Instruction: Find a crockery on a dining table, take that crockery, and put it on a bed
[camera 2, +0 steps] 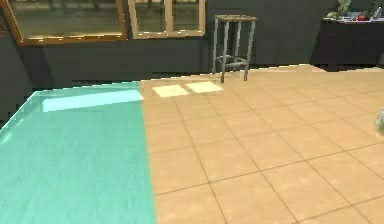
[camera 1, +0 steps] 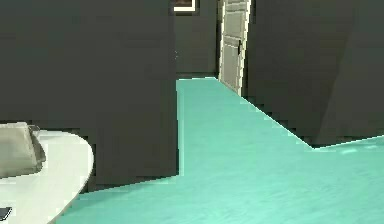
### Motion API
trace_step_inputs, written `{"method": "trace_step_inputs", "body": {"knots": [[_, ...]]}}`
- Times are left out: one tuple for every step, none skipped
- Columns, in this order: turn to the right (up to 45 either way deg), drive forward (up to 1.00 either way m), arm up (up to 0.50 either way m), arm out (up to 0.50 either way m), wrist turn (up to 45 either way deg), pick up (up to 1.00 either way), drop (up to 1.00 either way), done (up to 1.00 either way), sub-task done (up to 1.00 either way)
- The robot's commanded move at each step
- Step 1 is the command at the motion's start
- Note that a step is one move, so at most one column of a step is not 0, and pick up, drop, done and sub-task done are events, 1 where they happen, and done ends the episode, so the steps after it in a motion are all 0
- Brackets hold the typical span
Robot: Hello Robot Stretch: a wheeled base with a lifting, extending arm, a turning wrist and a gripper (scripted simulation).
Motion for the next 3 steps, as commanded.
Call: {"method": "trace_step_inputs", "body": {"knots": [[9.0,0.00,0.00,0.00,0.0,0.00,0.00,0.00,0.00],[0.0,0.65,0.00,0.00,0.0,0.00,0.00,0.00,0.00],[-15.0,0.00,0.00,0.00,0.0,0.00,0.00,0.00,0.00]]}}
